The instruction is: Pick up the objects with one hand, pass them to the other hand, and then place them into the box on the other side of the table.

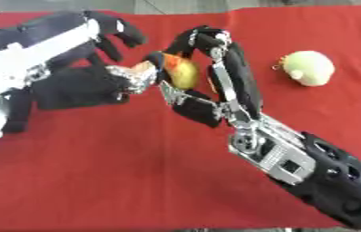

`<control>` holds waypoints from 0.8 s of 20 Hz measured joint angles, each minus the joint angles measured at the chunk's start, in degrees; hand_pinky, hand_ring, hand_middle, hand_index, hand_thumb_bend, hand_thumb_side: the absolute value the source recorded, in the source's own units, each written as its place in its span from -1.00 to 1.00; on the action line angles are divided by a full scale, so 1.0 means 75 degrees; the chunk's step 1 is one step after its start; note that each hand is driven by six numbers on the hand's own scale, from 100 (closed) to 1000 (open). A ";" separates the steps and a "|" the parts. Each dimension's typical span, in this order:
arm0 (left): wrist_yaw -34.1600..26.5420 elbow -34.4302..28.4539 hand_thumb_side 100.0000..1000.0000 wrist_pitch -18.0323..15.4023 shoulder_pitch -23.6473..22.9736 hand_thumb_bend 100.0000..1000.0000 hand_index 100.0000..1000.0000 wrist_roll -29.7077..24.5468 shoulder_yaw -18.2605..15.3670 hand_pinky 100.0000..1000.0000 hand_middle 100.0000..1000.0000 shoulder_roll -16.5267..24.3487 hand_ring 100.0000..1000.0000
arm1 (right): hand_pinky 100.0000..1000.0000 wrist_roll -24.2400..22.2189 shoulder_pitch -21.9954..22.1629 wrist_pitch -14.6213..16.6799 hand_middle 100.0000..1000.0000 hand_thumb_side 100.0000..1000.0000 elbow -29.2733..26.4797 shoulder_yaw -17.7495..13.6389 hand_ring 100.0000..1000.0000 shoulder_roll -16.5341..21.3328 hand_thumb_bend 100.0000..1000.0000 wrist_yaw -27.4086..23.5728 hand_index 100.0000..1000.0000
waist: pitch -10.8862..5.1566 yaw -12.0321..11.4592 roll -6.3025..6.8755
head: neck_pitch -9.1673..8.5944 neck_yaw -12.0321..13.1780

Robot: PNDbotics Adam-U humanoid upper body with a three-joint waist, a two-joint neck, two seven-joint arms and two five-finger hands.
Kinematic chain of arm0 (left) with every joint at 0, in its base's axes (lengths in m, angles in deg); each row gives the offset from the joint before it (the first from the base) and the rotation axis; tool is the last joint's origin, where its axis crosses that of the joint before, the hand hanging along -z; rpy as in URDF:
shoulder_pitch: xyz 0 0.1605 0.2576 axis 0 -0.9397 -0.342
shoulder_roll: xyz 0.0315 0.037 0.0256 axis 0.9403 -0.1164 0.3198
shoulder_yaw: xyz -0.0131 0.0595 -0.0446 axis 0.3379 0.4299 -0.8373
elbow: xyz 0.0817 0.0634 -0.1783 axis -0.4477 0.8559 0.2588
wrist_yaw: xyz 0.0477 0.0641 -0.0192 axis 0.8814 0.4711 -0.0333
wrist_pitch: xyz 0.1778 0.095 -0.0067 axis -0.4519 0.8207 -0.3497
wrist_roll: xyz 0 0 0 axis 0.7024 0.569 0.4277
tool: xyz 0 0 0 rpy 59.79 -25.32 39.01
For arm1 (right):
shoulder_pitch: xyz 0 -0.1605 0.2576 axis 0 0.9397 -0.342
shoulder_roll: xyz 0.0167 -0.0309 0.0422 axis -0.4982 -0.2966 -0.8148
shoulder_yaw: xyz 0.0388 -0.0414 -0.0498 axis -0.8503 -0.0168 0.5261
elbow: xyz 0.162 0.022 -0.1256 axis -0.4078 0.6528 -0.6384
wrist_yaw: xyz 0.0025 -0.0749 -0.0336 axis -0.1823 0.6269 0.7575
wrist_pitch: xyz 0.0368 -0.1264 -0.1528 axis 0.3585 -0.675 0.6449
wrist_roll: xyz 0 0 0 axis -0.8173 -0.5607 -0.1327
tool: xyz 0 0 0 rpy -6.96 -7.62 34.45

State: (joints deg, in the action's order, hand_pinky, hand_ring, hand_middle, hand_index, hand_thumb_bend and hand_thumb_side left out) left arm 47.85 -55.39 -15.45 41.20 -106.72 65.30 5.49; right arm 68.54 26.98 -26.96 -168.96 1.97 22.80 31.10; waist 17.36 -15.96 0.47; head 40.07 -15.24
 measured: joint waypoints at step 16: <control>0.1092 0.0375 0.63 -0.0189 0.0060 -0.50 0.79 -0.0189 0.0109 0.63 0.60 -0.0263 0.57 | 0.28 -0.0033 0.0017 0.0421 -0.44 -1.00 -0.0202 0.0054 0.19 0.0079 -0.68 0.0656 0.03 | 0.0055 -0.0023 -0.0007 | -0.0055 0.0001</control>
State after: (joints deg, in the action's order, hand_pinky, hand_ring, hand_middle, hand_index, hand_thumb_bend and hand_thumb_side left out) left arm 56.04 -52.58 -16.87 41.65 -108.14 66.11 3.53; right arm 68.29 27.10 -23.81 -170.47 2.38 23.39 36.02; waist 17.77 -16.13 0.42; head 39.65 -15.23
